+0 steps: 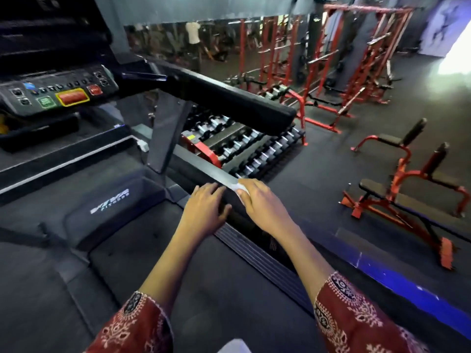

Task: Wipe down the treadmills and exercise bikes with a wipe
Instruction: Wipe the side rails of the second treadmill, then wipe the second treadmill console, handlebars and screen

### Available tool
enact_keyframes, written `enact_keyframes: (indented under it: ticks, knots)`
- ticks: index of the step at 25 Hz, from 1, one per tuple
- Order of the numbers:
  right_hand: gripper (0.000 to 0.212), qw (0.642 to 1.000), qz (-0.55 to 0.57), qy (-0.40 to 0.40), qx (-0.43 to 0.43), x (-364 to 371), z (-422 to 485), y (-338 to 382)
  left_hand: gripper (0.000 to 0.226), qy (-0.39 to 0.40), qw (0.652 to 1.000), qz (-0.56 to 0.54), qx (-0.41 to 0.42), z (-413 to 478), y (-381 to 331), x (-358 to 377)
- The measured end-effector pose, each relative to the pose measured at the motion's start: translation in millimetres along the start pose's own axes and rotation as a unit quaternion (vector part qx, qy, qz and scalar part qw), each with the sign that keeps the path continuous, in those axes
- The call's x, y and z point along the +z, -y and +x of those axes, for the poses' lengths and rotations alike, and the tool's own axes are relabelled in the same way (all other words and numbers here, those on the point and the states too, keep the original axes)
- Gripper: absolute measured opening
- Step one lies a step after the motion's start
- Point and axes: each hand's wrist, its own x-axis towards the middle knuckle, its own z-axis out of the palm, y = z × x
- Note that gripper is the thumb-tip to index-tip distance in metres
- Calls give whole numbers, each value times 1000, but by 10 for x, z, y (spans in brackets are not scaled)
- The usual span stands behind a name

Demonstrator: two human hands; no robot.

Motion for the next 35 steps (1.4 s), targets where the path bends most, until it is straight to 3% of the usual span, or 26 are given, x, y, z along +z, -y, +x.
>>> enact_keyframes:
  ticks: [9, 12, 16, 22, 29, 32, 35]
  knots:
    - [38, 989, 75, 61, -114, -466, 1543, 1020, 47, -36, 989, 48, -135, 878, 697, -1334]
    - [38, 981, 111, 70, -140, -419, 1954, 1255, 47, -81, 980, 98, -155, 976, 976, -1561]
    - [38, 961, 145, 112, -209, -107, 2493, 1469, 39, -68, 961, 137, -229, 1012, 1414, -1690]
    - [35, 897, 183, 217, -338, 473, 3122, 2092, 44, -98, 895, 182, -394, 741, 1893, -1914]
    - [42, 784, 195, 355, -470, 1422, 3067, 3064, 47, -109, 775, 211, -585, -133, 2090, -2124]
    - [40, 748, 200, 378, -508, 1730, 3033, 3441, 43, -135, 741, 224, -619, -350, 2339, -2223]
    - [40, 737, 211, 386, -513, 2067, 3184, 3835, 43, -154, 730, 233, -624, -428, 2794, -2376]
